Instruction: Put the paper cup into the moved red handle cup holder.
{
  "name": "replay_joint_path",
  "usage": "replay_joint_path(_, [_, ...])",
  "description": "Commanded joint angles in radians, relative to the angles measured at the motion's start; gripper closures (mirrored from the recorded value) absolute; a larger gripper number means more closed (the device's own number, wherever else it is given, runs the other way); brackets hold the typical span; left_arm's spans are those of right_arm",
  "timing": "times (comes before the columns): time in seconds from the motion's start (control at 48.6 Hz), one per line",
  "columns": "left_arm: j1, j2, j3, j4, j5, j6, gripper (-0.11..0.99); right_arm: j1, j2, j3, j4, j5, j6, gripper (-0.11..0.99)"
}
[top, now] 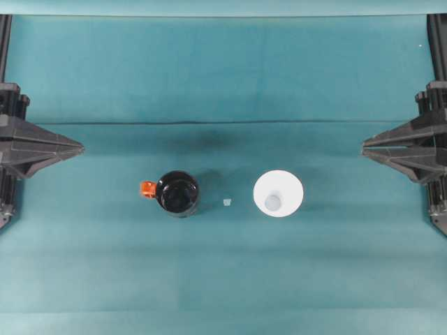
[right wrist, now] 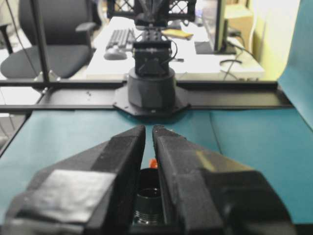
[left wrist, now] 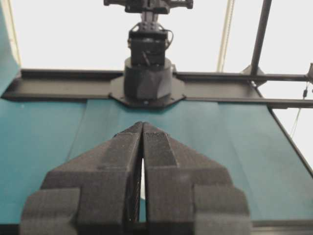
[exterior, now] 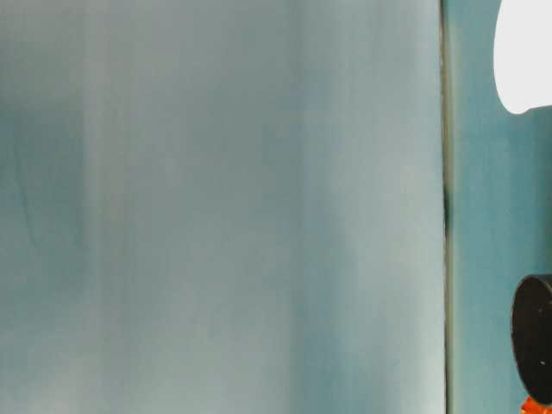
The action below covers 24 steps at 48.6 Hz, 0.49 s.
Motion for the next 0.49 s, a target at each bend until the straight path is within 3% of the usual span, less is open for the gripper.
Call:
replay_joint_path(0.0, [-0.015,0.037,-0.032,0.014,0.043,-0.012,0.85,0.008,0.009,-0.006,0.005,-0.006,0.006,0.88])
replay_joint_path(0.082, [-0.020,0.061,-0.058,0.014,0.112,-0.018,0.85,0.008,0.008,-0.008,0.040,0.026,0.017,0.91])
replay_joint_path(0.144, [-0.020,0.077,-0.078,0.014,0.163,-0.017,0.85,0.009,0.008,-0.011,0.051,0.067,0.032,0.95])
replay_joint_path(0.35, [-0.018,0.107,-0.135,0.014,0.333,-0.017,0.85,0.008,0.006,-0.028,0.051,0.232,0.117,0.97])
replay_joint_path(0.473, [-0.020,0.169,-0.183,0.014,0.479,-0.017,0.85,0.008,0.006,-0.034,0.051,0.298,0.147,0.97])
